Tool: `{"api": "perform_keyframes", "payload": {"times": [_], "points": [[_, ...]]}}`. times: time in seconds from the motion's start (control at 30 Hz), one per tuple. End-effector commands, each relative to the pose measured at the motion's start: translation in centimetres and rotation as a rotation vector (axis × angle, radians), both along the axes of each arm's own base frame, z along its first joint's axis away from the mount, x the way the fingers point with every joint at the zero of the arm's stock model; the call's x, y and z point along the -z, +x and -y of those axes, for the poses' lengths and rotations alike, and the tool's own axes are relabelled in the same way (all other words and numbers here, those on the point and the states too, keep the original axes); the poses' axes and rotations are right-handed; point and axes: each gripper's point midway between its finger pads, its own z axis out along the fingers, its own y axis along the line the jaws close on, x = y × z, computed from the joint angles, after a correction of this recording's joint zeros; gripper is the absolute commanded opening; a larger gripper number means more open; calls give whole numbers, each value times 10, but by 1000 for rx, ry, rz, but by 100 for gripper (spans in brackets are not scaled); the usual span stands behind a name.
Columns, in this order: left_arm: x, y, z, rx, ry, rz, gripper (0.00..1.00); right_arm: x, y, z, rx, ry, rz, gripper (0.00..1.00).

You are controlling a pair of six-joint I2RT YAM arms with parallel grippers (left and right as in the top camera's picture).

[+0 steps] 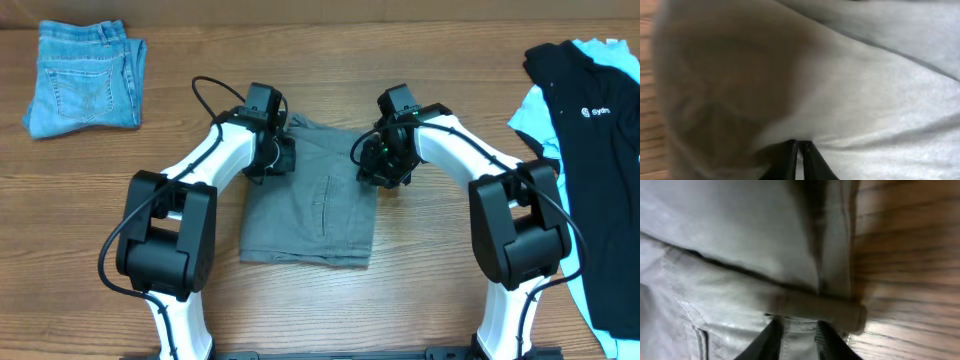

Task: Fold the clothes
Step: 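Release the folded shorts and raise both grippers away, then grasp the folded grey shorts with the left gripper and drag them left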

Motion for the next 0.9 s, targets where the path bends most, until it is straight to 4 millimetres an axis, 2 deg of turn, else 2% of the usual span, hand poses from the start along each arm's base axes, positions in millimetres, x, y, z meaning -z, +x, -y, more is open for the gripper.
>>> {"api": "perform_keyframes", "payload": {"times": [0.0,0.03,0.13,0.2,0.23,0.27,0.3,0.33,0.37,0.4,0.47,0.5,0.53,0.6,0.7,0.73,0.83,0.87], "points": [[27,-7,-63,-98,181,-78,9,15,6,27,109,-159,-9,24],[23,-8,-65,-94,182,-86,4,12,8,29,114,-163,-6,25],[-11,5,-69,-55,178,-43,4,-11,22,41,136,-199,9,26],[-41,15,-71,-49,173,7,7,-37,33,51,150,-243,27,28],[-56,18,-73,-54,170,31,15,-49,37,54,150,-262,39,29],[-73,22,-74,-54,166,58,38,-62,40,57,150,-280,51,32],[-84,23,-76,-55,164,74,50,-76,44,59,154,-295,65,34],[-102,24,-77,-56,161,101,88,-97,46,62,157,-311,78,45],[-111,23,-79,-61,155,109,92,-112,46,62,156,-310,78,74],[-116,21,-79,-63,143,107,93,-125,45,63,157,-310,79,86],[-114,16,-74,-28,94,83,93,-148,41,66,164,-319,85,88],[-110,12,-70,-1,69,67,93,-162,40,67,172,-326,104,100],[-102,8,-68,12,50,42,96,-176,39,68,172,-330,134,100],[-74,-4,-72,17,56,-43,100,-233,23,74,182,-340,265,100],[-50,-18,-73,59,63,-130,100,-276,0,81,199,-304,349,100],[-37,-27,-70,97,46,-182,100,-298,-15,86,209,-283,397,100],[-14,-37,-69,107,26,-262,100,-337,-44,96,230,-240,491,100],[-10,-38,-69,108,24,-274,100,-341,-47,97,233,-235,503,100]]}}
